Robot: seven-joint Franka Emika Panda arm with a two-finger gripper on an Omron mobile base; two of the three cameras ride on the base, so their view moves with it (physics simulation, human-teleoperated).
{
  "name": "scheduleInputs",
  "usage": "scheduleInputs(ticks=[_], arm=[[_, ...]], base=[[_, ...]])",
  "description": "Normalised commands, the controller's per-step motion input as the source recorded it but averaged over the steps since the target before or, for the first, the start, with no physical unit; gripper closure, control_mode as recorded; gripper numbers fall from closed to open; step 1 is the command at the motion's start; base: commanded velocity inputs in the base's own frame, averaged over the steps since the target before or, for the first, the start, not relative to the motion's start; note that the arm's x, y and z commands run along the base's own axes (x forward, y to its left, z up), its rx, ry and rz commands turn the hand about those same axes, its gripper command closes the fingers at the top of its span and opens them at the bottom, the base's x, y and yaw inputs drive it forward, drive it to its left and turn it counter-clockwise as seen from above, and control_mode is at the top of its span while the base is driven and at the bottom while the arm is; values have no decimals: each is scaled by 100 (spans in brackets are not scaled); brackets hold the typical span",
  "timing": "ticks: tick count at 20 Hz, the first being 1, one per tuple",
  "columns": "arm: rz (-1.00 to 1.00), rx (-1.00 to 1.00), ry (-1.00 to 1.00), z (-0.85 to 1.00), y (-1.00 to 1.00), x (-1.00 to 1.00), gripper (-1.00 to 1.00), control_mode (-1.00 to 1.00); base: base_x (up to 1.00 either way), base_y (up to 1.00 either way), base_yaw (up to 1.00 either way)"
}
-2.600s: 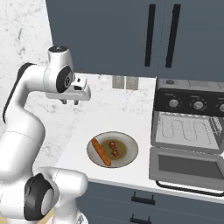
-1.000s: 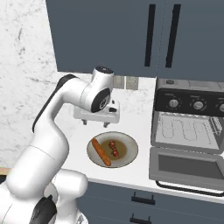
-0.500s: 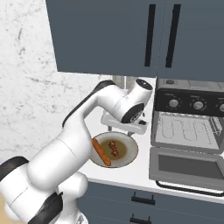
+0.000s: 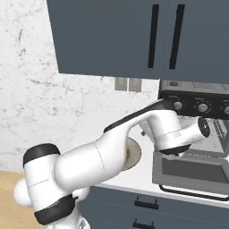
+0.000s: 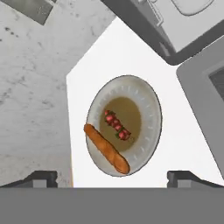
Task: Pick up the kebab skewer and baguette bread, and place them inside the toaster oven. Close the toaster oven door and start by setting the timer.
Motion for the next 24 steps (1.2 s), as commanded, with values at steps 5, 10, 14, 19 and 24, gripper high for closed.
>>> scheduleInputs(ticks=[5, 10, 14, 19, 24], arm=[[-22, 17, -16, -7, -99, -22, -100, -100], [13, -15, -25, -3, -57, -14, -100, -100], [15, -20, -18, -7, -33, 23, -100, -100], [1, -21, -10, -8, -22, 53, -100, -100], [0, -28, -8, -15, 0, 58, -100, -100]], base=[[0, 0, 0], [0, 0, 0], [0, 0, 0], [0, 0, 0], [0, 0, 0]])
